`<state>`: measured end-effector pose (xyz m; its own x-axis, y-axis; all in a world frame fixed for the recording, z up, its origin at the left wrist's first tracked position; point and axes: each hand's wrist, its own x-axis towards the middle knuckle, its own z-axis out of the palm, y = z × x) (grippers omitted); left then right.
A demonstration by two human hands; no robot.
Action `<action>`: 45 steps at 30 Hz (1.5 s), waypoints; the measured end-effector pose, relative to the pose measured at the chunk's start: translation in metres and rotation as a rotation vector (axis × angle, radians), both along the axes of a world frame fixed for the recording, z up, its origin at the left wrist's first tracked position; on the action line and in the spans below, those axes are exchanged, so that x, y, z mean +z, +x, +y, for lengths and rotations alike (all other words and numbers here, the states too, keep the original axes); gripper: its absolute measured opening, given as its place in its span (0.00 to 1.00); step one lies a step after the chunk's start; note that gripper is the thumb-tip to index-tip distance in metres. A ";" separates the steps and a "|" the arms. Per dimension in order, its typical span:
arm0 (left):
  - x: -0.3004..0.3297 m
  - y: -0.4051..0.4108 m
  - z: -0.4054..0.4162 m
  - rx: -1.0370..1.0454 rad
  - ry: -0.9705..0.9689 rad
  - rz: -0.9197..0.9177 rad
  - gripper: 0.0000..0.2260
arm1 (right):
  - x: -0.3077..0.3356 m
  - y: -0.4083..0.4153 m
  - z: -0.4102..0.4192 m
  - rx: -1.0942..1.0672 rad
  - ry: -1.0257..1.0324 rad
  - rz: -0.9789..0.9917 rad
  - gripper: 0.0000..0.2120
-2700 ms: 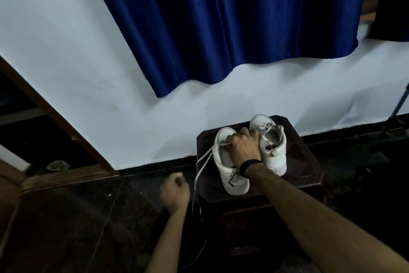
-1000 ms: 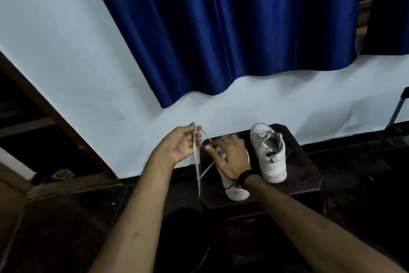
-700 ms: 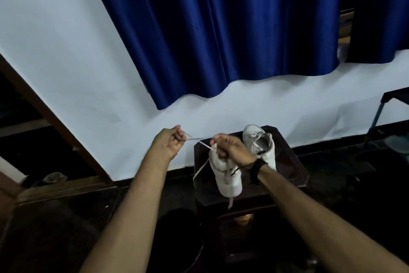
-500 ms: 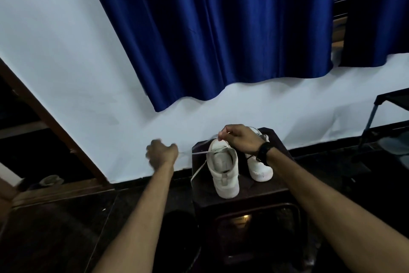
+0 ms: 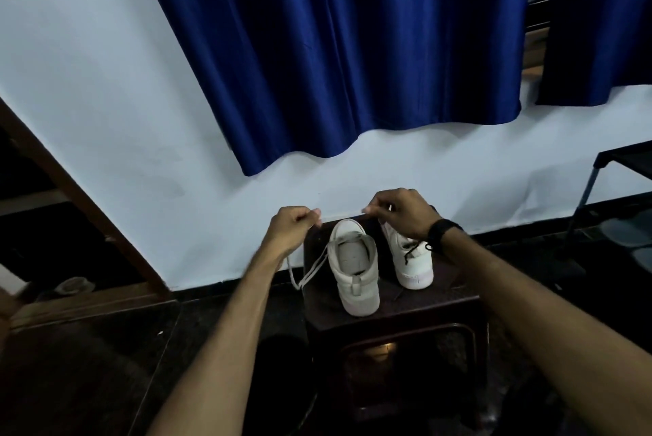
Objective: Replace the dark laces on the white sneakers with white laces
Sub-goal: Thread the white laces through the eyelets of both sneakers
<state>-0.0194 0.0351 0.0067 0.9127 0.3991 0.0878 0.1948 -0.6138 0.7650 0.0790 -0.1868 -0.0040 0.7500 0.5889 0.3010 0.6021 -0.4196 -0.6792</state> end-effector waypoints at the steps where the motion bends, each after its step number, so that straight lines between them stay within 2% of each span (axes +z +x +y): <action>1: -0.003 0.002 -0.004 -0.026 0.043 0.010 0.11 | -0.003 0.000 0.004 -0.034 0.021 -0.018 0.09; 2: -0.004 0.003 -0.011 -0.062 0.035 -0.012 0.09 | -0.006 0.000 0.009 -0.060 0.040 -0.038 0.09; 4: -0.002 0.007 -0.026 -0.155 -0.189 -0.056 0.10 | -0.009 -0.005 0.023 -0.081 0.059 -0.069 0.09; 6: -0.003 0.014 -0.038 -0.225 -0.372 -0.013 0.11 | -0.011 -0.008 0.035 -0.091 0.052 -0.096 0.09; 9: -0.014 0.022 -0.037 -0.151 -0.257 0.038 0.13 | -0.016 -0.012 0.043 -0.113 0.065 -0.111 0.08; 12: -0.023 0.027 -0.031 0.035 0.001 -0.036 0.16 | -0.033 -0.005 0.044 -0.196 0.112 -0.012 0.12; 14: -0.036 0.032 -0.028 0.076 0.114 -0.060 0.15 | -0.047 0.003 0.041 -0.278 -0.011 0.048 0.14; 16: -0.052 0.039 -0.032 0.081 0.190 -0.078 0.15 | -0.059 0.007 0.043 -0.300 -0.248 0.037 0.10; 18: -0.066 0.045 -0.039 0.063 0.290 -0.088 0.15 | -0.065 0.006 0.049 -0.325 -0.359 -0.002 0.09; 20: -0.074 0.048 -0.049 0.026 0.416 -0.118 0.13 | -0.068 0.008 0.056 -0.349 -0.391 -0.008 0.10; 24: -0.091 0.047 -0.053 0.067 0.675 -0.072 0.12 | -0.071 0.019 0.056 -0.315 -0.326 0.124 0.11; 29: -0.097 0.053 -0.051 0.127 0.710 0.020 0.13 | -0.071 0.030 0.046 -0.306 -0.251 0.312 0.09; 32: -0.100 0.052 -0.050 0.138 0.711 0.017 0.13 | -0.067 0.038 0.044 -0.279 -0.306 0.411 0.10; 36: -0.101 0.052 -0.048 0.079 0.735 0.064 0.14 | -0.066 0.047 0.044 -0.180 -0.505 0.370 0.14; 41: -0.103 0.053 -0.048 0.037 0.721 0.071 0.13 | -0.061 0.047 0.042 -0.127 -0.480 0.423 0.12; 45: -0.103 0.052 -0.047 0.027 0.717 0.057 0.12 | -0.069 0.048 0.043 -0.193 -0.421 0.409 0.11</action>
